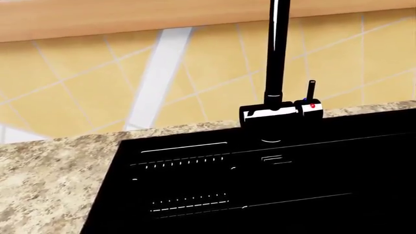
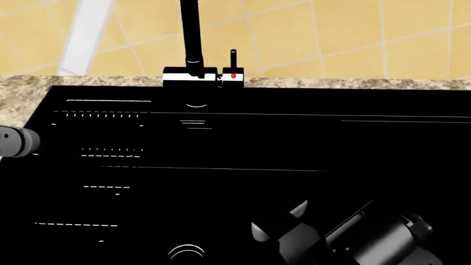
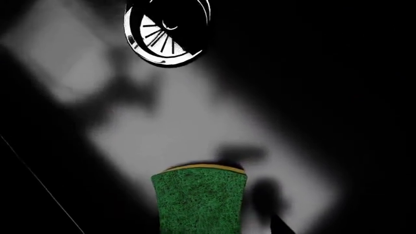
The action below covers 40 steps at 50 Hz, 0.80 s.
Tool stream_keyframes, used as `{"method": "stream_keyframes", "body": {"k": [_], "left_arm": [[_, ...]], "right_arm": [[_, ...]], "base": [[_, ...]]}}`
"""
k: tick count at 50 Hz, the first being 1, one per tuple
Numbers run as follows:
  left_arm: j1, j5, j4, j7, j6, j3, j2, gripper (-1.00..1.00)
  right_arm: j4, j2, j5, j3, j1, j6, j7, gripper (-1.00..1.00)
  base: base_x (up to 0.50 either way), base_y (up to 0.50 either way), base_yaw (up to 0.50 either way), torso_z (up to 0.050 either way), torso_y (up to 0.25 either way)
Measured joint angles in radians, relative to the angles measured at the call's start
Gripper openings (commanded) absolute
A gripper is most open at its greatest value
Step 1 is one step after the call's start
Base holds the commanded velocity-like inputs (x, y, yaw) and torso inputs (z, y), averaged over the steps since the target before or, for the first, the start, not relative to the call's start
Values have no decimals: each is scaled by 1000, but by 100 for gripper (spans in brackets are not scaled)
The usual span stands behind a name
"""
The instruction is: Pick the pan and sponge and place them into the sink. Then turn on the water.
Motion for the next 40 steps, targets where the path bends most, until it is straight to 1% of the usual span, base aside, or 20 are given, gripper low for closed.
{"method": "stream_keyframes", "body": {"k": [11, 19, 27, 34, 40], "left_arm": [[-3, 0, -4, 0, 5, 6, 0, 100], [-5, 0, -8, -1, 7, 8, -1, 100], [-8, -2, -10, -4, 6, 10, -1, 100], [-9, -5, -10, -7, 6, 9, -3, 100], [-12, -8, -10, -10, 5, 7, -5, 100]], "right_arm": [[-59, 16, 28, 51, 64, 18, 45, 100], [-114, 41, 45, 120, 84, -26, 101, 100], [-197, 95, 39, 216, 47, -157, 191, 100], [-273, 149, 44, 306, -24, -285, 274, 100], [-345, 194, 26, 394, -109, -440, 349, 100]], "base": [[0, 0, 0, 0, 0], [0, 0, 0, 0, 0], [0, 0, 0, 0, 0], [0, 0, 0, 0, 0], [0, 0, 0, 0, 0]]}}
